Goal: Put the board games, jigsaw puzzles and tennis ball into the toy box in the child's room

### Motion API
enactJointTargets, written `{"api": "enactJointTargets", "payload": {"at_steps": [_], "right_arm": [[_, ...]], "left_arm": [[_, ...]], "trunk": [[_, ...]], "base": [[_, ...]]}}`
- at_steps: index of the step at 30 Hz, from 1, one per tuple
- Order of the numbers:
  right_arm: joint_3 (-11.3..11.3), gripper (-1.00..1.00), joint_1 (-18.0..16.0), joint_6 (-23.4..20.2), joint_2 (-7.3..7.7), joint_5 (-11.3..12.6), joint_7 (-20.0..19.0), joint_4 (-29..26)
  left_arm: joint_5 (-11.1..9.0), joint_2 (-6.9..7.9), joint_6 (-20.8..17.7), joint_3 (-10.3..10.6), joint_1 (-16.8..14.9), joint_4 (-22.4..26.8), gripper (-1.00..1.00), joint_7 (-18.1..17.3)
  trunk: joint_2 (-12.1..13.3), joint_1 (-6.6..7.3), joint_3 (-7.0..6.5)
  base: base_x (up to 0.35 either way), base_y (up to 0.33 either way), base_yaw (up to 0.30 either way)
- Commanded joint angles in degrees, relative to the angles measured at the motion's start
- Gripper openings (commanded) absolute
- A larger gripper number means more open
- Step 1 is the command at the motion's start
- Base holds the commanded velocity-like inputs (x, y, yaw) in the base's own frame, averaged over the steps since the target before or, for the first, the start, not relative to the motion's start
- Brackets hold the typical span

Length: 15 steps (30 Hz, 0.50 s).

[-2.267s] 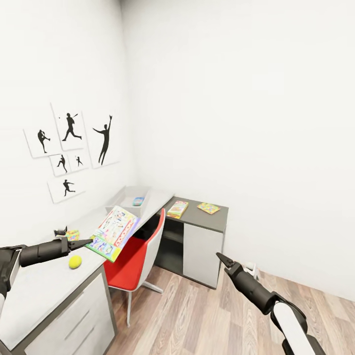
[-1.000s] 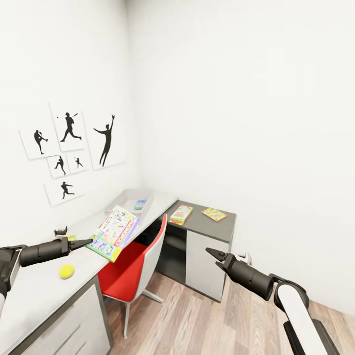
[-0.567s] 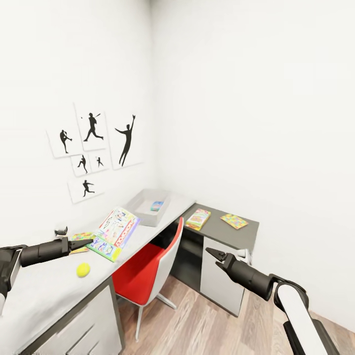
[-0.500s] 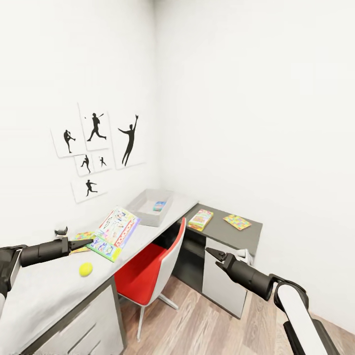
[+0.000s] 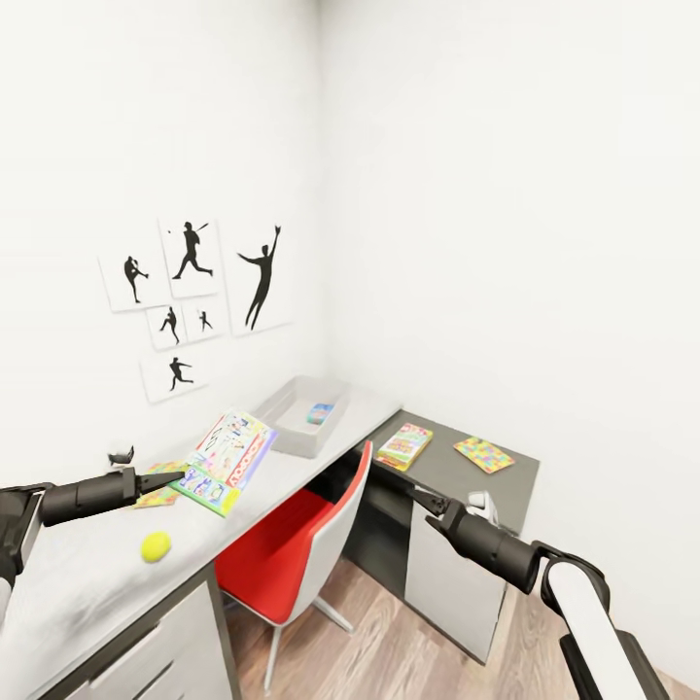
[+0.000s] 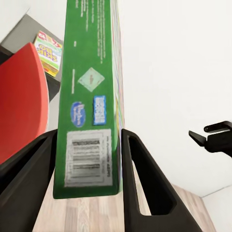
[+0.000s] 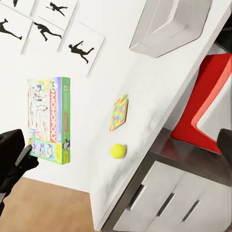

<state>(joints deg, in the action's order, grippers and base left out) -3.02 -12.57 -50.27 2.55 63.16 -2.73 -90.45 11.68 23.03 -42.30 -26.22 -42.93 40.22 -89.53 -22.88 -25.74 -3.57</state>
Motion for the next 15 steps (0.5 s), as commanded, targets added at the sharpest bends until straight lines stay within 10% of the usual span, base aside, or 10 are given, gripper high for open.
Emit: {"api": "enactJointTargets", "payload": {"at_steps": [1,15], "right_arm": [[-0.07,1.00,-0.01,-0.28,0.00,-0.23,-0.27,0.01],[-0.02,1.00,0.00,-0.27,0.00,-0.23,-0.24,-0.03]], "left_arm": [[0.56,-0.05,-0.59,-0.24,-0.05,0.03,-1.00,-0.47],[0.62,-0.09,-0.48,-0.24,-0.05,0.03,-1.00,-0.47]], "trunk": [[-0.04,-0.04,0.02],[-0.04,-0.04,0.02]], "base": [[0.234,-0.044,0.001],[0.234,-0.103,0.157]]}}
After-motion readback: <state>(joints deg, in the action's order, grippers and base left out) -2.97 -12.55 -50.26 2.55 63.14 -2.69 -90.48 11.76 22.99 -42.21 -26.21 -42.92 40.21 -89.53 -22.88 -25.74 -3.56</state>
